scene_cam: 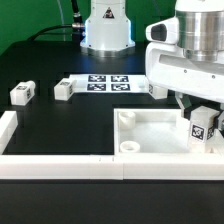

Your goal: Assemble square table

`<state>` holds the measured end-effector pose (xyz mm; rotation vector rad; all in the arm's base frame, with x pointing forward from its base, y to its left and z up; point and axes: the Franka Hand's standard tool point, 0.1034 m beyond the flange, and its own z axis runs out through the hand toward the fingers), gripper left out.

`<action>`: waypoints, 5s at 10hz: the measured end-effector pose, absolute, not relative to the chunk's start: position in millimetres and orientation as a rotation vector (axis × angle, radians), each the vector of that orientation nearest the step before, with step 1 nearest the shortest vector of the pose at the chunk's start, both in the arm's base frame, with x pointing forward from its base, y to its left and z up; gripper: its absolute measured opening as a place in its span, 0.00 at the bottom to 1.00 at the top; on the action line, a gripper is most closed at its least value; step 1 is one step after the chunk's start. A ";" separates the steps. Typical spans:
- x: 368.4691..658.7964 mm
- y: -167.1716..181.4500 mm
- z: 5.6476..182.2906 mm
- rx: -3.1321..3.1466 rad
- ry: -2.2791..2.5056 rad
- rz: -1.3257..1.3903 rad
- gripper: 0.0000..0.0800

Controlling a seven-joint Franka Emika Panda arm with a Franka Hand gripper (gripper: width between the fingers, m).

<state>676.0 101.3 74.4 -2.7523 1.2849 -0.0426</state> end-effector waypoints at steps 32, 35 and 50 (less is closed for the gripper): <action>672.9 90.2 74.3 -2.946 0.890 -0.044 0.36; 672.0 81.8 74.5 -2.902 1.072 -0.035 0.37; 664.0 91.2 91.9 -3.020 0.618 -0.021 0.81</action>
Offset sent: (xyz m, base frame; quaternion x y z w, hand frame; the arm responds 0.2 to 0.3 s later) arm -0.0001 0.0073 0.0066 -0.0299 0.0178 -0.2205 0.9748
